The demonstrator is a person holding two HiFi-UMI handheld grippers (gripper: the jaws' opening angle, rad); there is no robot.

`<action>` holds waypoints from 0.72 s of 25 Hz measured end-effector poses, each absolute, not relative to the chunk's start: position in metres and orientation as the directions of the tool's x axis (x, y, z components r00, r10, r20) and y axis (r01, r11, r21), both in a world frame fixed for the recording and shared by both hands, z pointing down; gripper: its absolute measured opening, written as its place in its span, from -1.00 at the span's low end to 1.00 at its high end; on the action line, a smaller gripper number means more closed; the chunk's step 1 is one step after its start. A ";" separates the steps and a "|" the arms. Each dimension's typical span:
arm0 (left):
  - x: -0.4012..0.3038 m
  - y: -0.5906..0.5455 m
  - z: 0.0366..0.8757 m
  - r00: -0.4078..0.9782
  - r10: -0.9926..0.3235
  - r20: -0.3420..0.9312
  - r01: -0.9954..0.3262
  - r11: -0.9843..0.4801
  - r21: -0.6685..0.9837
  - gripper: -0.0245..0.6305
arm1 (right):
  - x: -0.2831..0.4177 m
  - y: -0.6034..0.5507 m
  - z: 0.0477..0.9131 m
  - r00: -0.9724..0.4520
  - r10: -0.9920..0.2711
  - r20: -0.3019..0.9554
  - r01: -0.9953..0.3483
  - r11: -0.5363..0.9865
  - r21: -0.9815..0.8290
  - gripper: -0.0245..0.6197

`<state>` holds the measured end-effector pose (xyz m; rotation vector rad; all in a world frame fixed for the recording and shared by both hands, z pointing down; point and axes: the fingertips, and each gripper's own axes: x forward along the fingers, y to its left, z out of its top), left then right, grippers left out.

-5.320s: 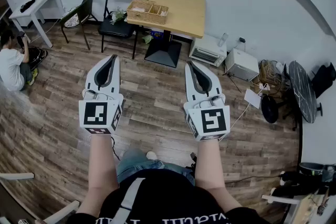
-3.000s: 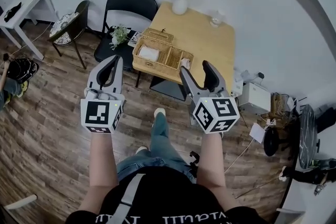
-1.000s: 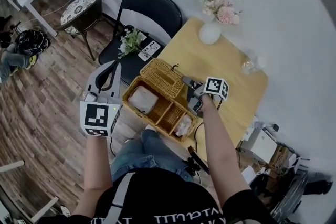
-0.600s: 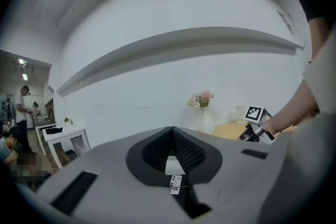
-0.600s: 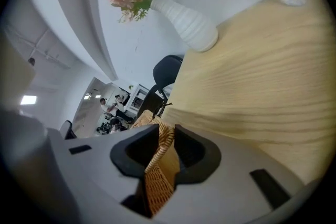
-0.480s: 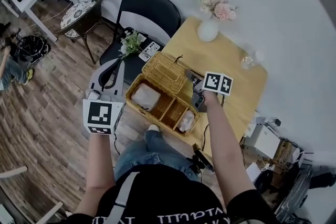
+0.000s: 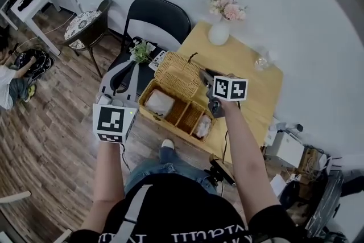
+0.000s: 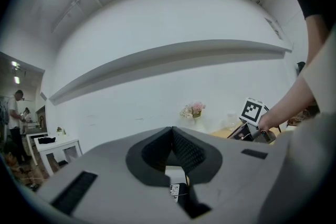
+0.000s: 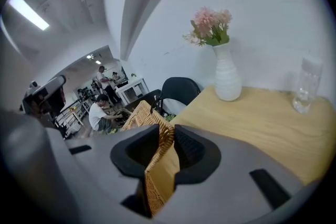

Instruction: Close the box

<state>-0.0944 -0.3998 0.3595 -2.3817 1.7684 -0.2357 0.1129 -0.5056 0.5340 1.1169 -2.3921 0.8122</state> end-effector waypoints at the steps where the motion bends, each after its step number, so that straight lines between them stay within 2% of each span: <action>1: -0.094 -0.397 0.358 0.290 -0.957 0.023 -0.931 -0.288 -0.226 -0.89 | 0.111 -0.503 0.529 -0.605 -0.575 0.551 -0.788 0.534 -0.308 -0.62; 12: -0.098 -0.370 0.336 0.318 -0.948 -0.018 -0.926 -0.306 -0.221 -0.89 | 0.096 -0.471 0.493 -0.487 -0.673 0.557 -0.793 0.608 0.041 -0.63; 18: -0.097 -0.358 0.324 0.342 -0.940 -0.025 -0.918 -0.328 -0.224 -0.89 | 0.089 -0.453 0.479 -0.457 -0.695 0.555 -0.788 0.606 0.109 -0.67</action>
